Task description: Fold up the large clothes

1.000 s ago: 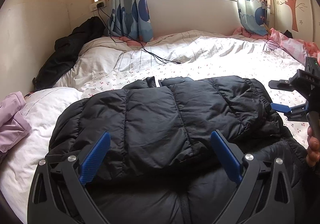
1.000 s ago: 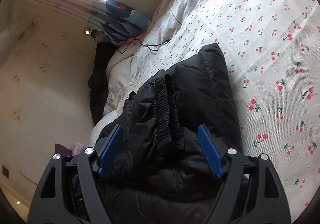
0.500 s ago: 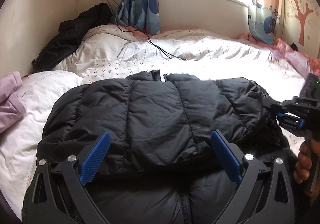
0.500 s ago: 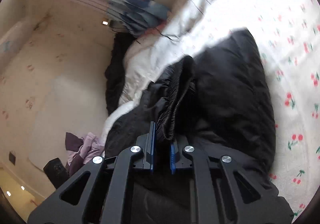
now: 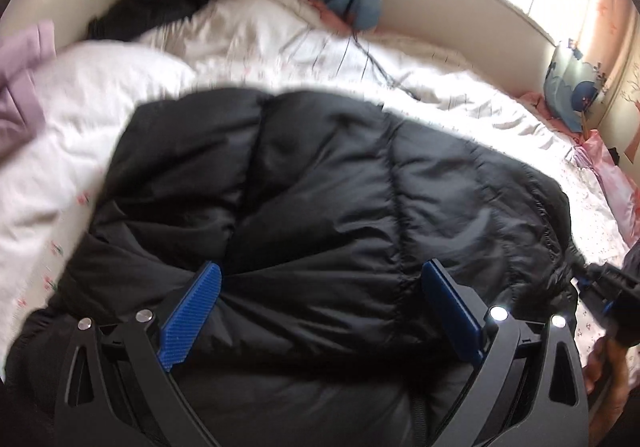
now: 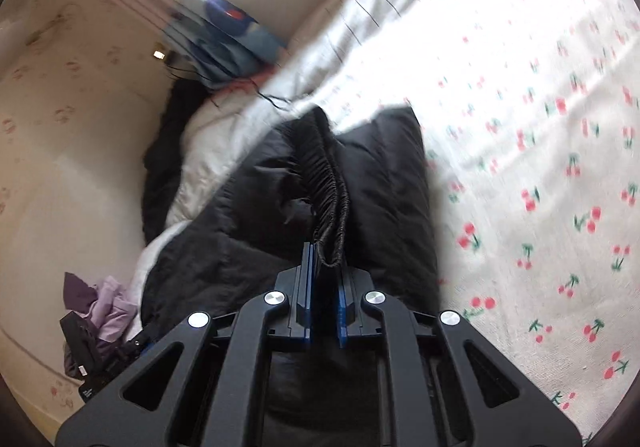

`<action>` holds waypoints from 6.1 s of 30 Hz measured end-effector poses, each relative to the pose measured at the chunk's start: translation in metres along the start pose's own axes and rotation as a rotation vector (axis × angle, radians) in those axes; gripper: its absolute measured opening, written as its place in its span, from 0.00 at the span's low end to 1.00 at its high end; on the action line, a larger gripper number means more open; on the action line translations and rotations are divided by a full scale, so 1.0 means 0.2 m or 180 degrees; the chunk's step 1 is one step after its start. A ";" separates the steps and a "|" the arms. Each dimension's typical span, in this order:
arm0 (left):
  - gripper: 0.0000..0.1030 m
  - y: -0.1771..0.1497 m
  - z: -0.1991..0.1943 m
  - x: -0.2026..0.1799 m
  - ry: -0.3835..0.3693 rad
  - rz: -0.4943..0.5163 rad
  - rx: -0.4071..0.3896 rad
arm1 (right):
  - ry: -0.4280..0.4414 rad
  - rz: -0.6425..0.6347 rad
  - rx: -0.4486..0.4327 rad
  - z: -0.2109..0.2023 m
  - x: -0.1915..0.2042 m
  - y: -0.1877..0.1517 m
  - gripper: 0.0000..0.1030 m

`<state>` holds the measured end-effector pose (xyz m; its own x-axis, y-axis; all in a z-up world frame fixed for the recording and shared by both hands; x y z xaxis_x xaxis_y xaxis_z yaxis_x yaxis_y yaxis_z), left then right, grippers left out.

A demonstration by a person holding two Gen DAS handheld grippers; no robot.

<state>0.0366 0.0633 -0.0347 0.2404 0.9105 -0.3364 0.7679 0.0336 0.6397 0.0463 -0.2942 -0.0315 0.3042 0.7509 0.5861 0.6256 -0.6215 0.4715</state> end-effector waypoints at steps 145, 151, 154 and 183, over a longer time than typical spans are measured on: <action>0.90 -0.06 0.31 -0.73 -0.0205 0.0719 0.0750 | -0.0974 -0.0888 0.0857 -0.26 -0.68 0.28 0.93; 0.93 -0.25 -0.40 -0.52 -0.0724 0.0570 0.0548 | -0.0311 -0.0931 0.0684 -0.99 -0.81 0.07 0.93; 0.93 -0.53 -0.59 -0.30 -0.0879 0.0223 0.0751 | -0.0072 -0.0595 0.0963 -1.30 -1.15 -0.27 0.93; 0.55 -1.29 -0.75 -0.19 -0.2057 -0.1170 0.1220 | 0.1560 0.0420 0.1592 -1.46 -1.44 -1.12 0.34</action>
<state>-0.2598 0.0813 -0.0822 0.1388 0.4494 -0.8825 0.9845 0.0335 0.1719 -0.3912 -0.4369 -0.1139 0.1155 0.4167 0.9017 0.8963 -0.4351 0.0862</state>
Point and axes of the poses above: each gripper's, at about its wrist camera, not at the fingertips, and z roughly the way its jaws point, x to its left, y to its top, the point moved 5 cm from there along z, roughly the way its jaws point, and after that the axes turned 10 degrees about -y, right-handed, at the moved point
